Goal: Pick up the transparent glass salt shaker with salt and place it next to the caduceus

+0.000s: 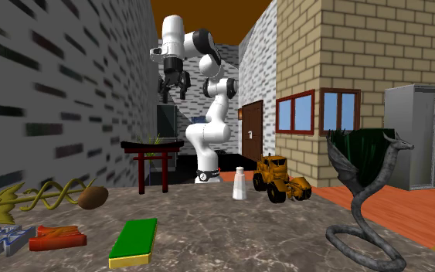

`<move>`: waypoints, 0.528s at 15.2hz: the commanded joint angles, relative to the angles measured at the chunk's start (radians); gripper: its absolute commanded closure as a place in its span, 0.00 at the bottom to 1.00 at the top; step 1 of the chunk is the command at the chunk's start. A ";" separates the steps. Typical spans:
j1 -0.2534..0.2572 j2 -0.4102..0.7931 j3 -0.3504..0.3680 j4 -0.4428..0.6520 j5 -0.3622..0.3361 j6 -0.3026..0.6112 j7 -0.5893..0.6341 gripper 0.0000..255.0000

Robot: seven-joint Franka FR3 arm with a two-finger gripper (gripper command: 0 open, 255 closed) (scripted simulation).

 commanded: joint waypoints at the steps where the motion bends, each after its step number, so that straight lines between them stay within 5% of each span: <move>1: 0.000 0.000 0.000 0.000 0.000 0.000 0.000 0.00; 8: 0.066 -0.002 0.112 -0.149 0.074 0.126 0.059 0.00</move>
